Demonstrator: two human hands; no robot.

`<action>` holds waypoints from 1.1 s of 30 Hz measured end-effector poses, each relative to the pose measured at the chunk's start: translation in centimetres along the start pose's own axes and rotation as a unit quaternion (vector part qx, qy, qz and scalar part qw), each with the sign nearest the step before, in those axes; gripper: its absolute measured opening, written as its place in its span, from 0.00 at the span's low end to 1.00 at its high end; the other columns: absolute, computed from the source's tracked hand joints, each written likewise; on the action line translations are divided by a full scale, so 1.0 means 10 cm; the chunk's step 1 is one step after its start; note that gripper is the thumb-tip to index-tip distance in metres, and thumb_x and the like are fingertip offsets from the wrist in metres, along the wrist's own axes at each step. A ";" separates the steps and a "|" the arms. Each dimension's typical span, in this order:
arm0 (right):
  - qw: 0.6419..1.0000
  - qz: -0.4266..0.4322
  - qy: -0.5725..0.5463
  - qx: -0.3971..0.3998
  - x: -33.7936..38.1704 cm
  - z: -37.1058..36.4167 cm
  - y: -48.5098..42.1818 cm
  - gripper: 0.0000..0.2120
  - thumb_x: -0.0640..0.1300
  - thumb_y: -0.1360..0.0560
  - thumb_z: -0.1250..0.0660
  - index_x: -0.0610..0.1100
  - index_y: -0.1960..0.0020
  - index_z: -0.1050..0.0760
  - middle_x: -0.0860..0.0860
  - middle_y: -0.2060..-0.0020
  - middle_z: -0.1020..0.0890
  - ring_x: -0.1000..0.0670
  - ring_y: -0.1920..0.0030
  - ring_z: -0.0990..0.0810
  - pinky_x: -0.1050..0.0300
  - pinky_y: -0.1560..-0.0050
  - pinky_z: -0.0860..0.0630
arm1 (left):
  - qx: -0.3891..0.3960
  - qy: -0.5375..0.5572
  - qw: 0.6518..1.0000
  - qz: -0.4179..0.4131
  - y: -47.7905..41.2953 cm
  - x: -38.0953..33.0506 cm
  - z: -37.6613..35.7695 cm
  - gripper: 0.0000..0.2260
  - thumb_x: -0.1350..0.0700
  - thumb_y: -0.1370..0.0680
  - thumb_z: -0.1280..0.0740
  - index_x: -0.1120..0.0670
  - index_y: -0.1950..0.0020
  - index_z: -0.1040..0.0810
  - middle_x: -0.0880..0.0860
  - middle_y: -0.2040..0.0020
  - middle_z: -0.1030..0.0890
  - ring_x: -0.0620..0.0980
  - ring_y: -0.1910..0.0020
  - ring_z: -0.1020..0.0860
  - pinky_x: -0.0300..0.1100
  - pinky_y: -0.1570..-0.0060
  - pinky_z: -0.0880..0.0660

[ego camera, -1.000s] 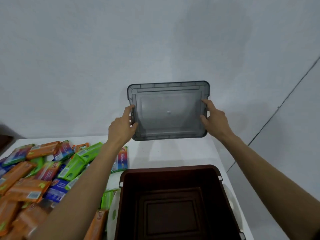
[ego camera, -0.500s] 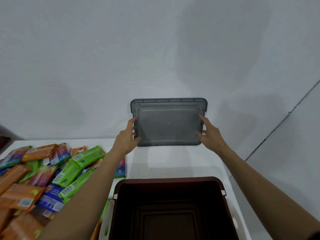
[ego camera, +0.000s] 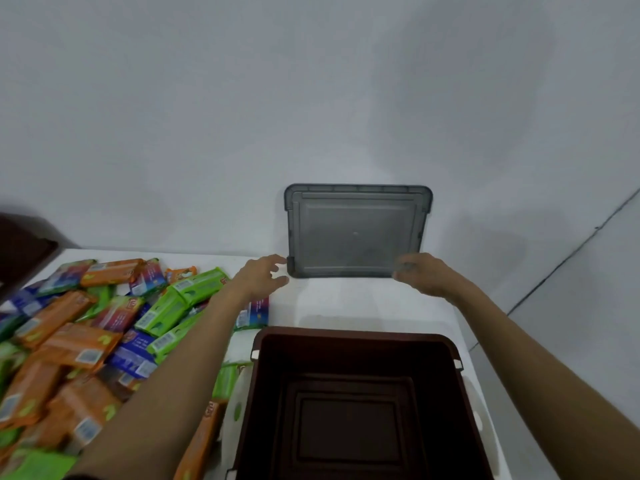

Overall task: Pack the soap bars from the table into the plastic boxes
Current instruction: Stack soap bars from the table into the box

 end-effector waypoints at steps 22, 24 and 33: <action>0.952 0.193 0.206 0.117 2.00 -1.42 -0.12 0.28 0.46 0.21 0.36 0.52 0.24 0.41 0.47 0.29 0.30 0.44 0.32 0.31 0.50 0.37 0.31 | -0.092 -0.101 0.991 -0.008 0.82 1.30 0.82 0.20 0.47 0.24 0.31 0.51 0.34 0.25 0.55 0.32 0.27 0.55 0.33 0.30 0.51 0.33 0.32; 0.947 0.194 0.220 0.133 2.08 -1.54 -0.20 0.29 0.46 0.22 0.34 0.54 0.24 0.40 0.46 0.30 0.29 0.44 0.34 0.28 0.50 0.39 0.28 | -0.081 -0.106 0.991 -0.005 0.79 1.33 0.82 0.20 0.46 0.24 0.32 0.49 0.34 0.26 0.55 0.31 0.28 0.55 0.32 0.30 0.52 0.34 0.32; 0.928 0.172 0.269 0.190 2.23 -1.95 -0.48 0.38 0.59 0.28 0.28 0.55 0.24 0.41 0.45 0.29 0.33 0.42 0.31 0.33 0.46 0.35 0.30 | -0.050 -0.151 0.987 -0.017 0.52 1.37 0.74 0.23 0.44 0.24 0.33 0.49 0.31 0.28 0.55 0.29 0.31 0.55 0.29 0.35 0.52 0.33 0.34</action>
Point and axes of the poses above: each hand's wrist, its own y-axis away from the middle knuckle, its own z-axis out of the back of the hand, x = y × z, the point moved 5 cm from there along -y, towards the middle knuckle
